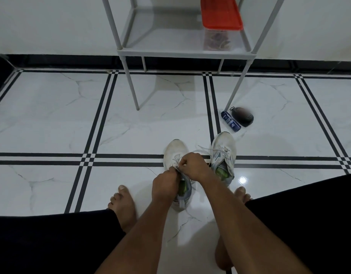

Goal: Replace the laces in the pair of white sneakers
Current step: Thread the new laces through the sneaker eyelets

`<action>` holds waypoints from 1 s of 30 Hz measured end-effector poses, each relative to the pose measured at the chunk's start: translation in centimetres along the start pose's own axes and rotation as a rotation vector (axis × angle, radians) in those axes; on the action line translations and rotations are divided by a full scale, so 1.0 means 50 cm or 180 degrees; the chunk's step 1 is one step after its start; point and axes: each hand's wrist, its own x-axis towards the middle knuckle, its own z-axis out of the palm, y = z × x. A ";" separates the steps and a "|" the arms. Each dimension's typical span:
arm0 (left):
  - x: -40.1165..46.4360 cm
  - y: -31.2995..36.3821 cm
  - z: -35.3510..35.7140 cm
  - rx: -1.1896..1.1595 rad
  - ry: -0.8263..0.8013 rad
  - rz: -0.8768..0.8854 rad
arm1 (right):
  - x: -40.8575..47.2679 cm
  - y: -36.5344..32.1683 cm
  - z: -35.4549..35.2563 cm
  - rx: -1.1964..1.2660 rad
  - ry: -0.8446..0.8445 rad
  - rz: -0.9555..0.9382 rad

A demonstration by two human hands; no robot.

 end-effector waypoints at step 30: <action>-0.034 -0.026 0.025 -0.1267 0.0809 0.0060 | 0.008 0.013 0.045 0.0056 0.0098 -0.0091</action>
